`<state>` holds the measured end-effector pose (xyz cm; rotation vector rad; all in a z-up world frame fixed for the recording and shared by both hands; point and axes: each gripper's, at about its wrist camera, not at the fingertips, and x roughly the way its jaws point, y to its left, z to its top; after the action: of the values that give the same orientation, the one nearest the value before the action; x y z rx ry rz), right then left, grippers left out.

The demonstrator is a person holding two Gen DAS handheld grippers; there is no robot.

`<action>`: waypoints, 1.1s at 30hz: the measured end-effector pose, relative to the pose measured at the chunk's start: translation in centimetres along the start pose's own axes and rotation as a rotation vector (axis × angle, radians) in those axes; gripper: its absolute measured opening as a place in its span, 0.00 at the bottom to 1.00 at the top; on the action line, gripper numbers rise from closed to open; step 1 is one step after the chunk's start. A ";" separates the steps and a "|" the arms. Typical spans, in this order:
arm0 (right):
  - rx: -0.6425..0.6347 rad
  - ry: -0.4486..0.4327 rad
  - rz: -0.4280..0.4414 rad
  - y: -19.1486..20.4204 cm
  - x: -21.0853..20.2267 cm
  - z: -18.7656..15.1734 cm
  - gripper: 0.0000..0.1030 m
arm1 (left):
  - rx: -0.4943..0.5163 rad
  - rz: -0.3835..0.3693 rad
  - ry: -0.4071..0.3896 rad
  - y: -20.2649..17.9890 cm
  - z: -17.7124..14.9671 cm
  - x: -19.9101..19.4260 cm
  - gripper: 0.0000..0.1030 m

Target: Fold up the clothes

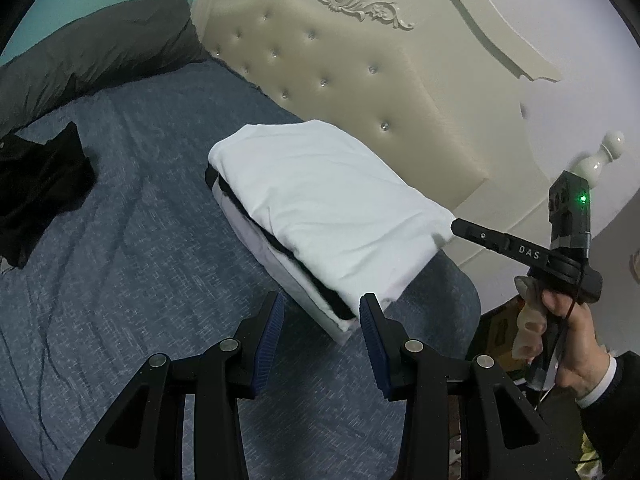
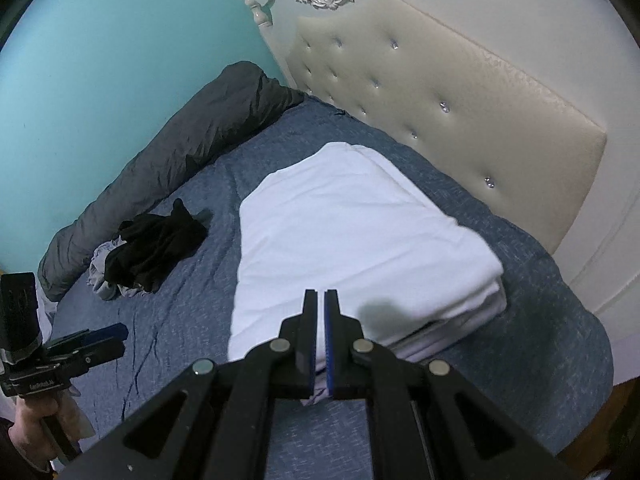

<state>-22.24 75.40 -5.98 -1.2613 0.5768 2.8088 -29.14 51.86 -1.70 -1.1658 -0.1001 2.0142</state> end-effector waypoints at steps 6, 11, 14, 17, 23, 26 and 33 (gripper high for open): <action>-0.015 -0.034 -0.030 2.7 -1.1 -2.0 0.03 | 0.008 -0.011 -0.022 0.5 -1.0 -0.8 0.42; -0.012 -0.057 -0.032 4.5 -1.8 -3.8 0.03 | 0.019 -0.018 -0.040 0.9 -1.8 -1.0 0.42; -0.016 -0.066 -0.033 5.6 -2.0 -4.8 0.03 | 0.020 -0.024 -0.051 1.0 -2.5 -1.3 0.42; -0.019 -0.079 -0.043 6.3 -2.2 -5.7 0.03 | 0.032 -0.031 -0.063 1.1 -3.3 -1.8 0.42; -0.021 -0.112 -0.071 7.9 -3.0 -7.5 0.03 | 0.054 -0.039 -0.091 1.2 -4.4 -2.8 0.42; -0.028 -0.130 -0.089 8.8 -3.5 -8.3 0.03 | 0.071 -0.045 -0.107 1.1 -5.0 -3.3 0.42; -0.035 -0.175 -0.120 10.5 -4.6 -10.6 0.03 | 0.115 -0.057 -0.137 0.8 -6.6 -4.7 0.42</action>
<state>-13.19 62.76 -5.70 -1.0032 0.4312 2.8015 -23.37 46.26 -2.53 -0.9427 -0.0838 2.0208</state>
